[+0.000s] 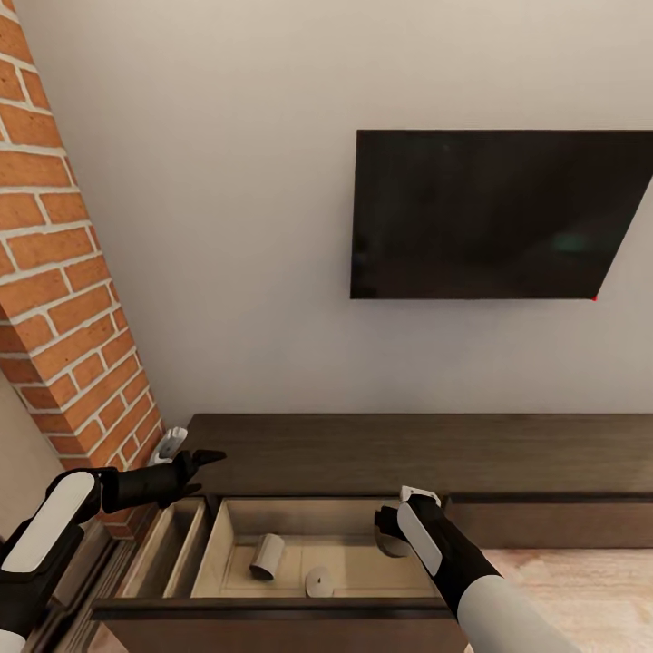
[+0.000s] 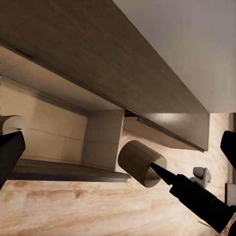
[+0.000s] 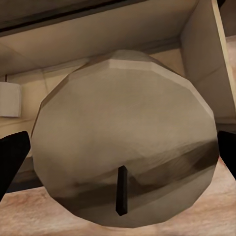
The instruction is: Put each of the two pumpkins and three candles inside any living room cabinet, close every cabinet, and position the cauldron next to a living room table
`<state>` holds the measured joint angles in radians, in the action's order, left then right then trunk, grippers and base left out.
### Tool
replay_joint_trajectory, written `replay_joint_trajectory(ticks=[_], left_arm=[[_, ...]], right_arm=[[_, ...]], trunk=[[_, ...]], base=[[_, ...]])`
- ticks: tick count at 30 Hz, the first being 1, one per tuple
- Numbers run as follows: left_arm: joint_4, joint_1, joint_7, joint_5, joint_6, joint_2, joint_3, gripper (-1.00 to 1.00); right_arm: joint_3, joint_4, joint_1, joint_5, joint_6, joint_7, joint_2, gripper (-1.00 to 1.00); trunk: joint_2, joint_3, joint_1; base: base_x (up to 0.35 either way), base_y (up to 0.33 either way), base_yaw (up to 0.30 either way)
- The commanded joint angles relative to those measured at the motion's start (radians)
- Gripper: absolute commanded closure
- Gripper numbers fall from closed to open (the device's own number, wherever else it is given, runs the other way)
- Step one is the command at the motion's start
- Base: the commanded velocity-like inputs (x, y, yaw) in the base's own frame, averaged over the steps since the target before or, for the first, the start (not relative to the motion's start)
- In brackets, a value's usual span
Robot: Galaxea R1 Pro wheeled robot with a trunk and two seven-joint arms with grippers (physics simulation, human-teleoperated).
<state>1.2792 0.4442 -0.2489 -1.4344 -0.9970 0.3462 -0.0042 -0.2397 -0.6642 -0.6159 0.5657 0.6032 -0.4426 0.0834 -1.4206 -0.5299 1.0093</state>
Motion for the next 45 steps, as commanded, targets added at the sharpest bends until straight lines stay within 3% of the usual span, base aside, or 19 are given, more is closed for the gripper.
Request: replay_joint_trajectory(ticks=[1,26,45], left_arm=[[0.0,0.001,-0.01,-0.011,-0.002,0.0,0.0,-1.0],[0.005,0.001,-0.009,-0.015,-0.003,0.0,-0.002,-1.0],[0.01,-0.001,-0.01,-0.014,-0.002,0.0,-0.01,-1.0]], right_arm=[[-0.004,-0.001,-0.001,0.01,0.001,-0.01,-0.001,1.0],[-0.003,0.004,-0.001,0.017,0.013,-0.007,-0.001,1.0],[-0.003,0.003,-0.001,0.016,0.013,-0.007,-0.001,1.0]], trunk=[[-0.008,-0.004,0.004],[-0.169,-0.076,0.092],[-0.169,-0.076,0.092]], base=[[0.0,0.0,0.0],[0.0,0.0,0.0],[0.054,0.0,0.0]])
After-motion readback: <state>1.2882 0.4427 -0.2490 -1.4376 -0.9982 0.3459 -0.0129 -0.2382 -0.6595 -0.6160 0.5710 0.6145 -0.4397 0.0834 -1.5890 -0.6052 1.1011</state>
